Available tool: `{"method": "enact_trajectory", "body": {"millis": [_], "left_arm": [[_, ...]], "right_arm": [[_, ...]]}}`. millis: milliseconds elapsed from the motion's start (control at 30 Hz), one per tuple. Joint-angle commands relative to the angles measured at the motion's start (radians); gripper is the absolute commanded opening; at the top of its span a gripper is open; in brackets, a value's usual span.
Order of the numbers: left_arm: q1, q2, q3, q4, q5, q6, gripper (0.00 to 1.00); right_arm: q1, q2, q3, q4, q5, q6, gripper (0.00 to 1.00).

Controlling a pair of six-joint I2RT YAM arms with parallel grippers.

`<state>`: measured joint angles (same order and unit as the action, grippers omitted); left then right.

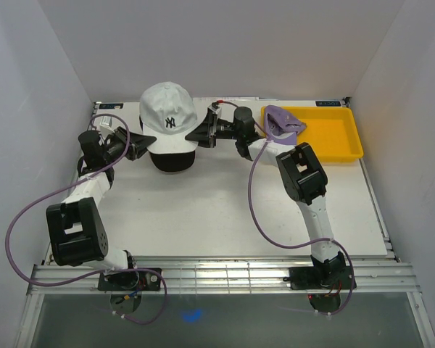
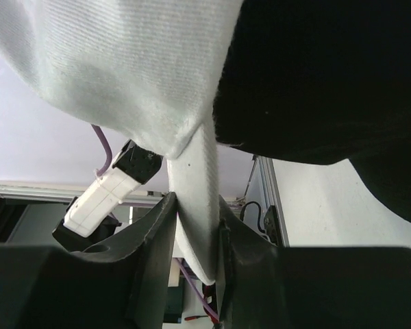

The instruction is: Stack the hats

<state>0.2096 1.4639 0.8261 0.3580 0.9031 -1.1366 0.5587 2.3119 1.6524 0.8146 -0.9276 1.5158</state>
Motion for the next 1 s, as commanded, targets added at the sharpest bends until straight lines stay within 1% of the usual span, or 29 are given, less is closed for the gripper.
{"method": "enact_trajectory", "body": {"millis": [0,33,233,467,500,633,800,967], "left_arm": [[0.002,-0.054,-0.016,-0.037,0.028,0.054,0.0],[0.002,-0.053,-0.016,-0.037,0.03,0.057,0.0],[0.004,-0.048,-0.008,-0.062,0.025,0.075,0.0],[0.019,-0.054,-0.022,-0.097,0.011,0.101,0.0],[0.02,-0.054,-0.022,-0.108,0.01,0.106,0.0],[0.033,-0.059,-0.022,-0.142,0.007,0.126,0.0],[0.04,-0.054,0.011,-0.284,-0.044,0.214,0.0],[0.04,-0.037,0.042,-0.395,-0.096,0.276,0.0]], "right_arm": [[0.004,-0.058,-0.029,0.044,-0.008,-0.04,0.32],[0.004,-0.062,-0.037,0.047,-0.007,-0.04,0.35],[0.003,-0.091,-0.083,0.064,-0.002,-0.046,0.4],[0.003,-0.106,-0.117,0.072,-0.001,-0.052,0.41],[0.003,-0.105,-0.115,0.067,-0.001,-0.054,0.4],[0.003,-0.094,-0.094,0.04,-0.002,-0.063,0.28],[0.003,-0.083,-0.059,-0.038,-0.002,-0.106,0.24],[0.003,-0.078,-0.065,-0.064,0.003,-0.123,0.22]]}}
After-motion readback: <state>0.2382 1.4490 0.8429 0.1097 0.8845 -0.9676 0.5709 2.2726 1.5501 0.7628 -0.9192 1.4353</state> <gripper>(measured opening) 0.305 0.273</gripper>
